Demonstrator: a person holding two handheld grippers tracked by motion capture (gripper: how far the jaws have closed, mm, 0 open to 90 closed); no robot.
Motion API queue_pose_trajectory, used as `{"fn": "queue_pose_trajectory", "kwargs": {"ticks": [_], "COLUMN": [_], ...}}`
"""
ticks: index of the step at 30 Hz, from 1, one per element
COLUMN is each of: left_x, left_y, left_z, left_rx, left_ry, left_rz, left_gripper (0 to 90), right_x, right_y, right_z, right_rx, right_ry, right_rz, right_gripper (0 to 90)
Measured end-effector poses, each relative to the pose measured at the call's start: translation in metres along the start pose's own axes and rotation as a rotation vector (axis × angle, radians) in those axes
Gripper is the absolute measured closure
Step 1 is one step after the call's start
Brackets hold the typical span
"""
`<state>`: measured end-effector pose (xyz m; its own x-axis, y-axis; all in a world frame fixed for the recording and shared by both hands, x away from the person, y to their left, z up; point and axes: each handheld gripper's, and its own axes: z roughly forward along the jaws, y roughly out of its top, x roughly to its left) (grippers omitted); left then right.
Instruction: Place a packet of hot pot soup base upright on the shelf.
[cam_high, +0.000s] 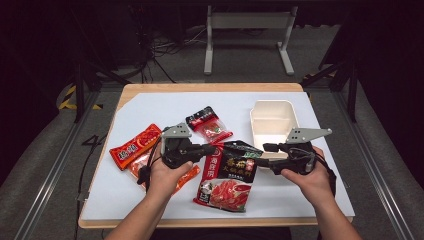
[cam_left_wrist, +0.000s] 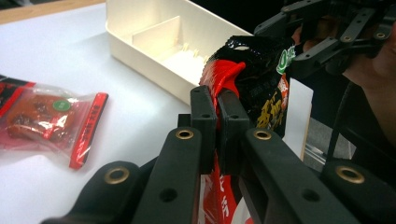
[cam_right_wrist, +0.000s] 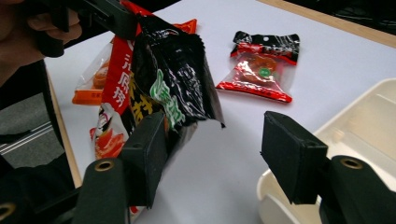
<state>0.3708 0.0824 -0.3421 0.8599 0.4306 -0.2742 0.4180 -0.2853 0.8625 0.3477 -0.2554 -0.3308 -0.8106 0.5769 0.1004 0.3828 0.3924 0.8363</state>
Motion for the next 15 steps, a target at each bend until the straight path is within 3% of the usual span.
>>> {"fn": "queue_pose_trajectory", "kwargs": {"ticks": [11,15], "left_x": [-0.019,-0.024], "left_y": [0.006,0.007], "left_z": [-0.008,-0.009], "left_rx": [-0.057,-0.071], "left_ry": [0.020,0.037], "left_rz": [0.084,0.120], "left_gripper": [87.4,87.3], "right_x": [0.013,0.012], "right_y": [0.003,0.004], "right_z": [0.010,0.011], "right_rx": [0.025,0.014], "right_ry": [0.057,0.062], "right_rz": [-0.012,0.011], "right_gripper": [47.3,56.2]}}
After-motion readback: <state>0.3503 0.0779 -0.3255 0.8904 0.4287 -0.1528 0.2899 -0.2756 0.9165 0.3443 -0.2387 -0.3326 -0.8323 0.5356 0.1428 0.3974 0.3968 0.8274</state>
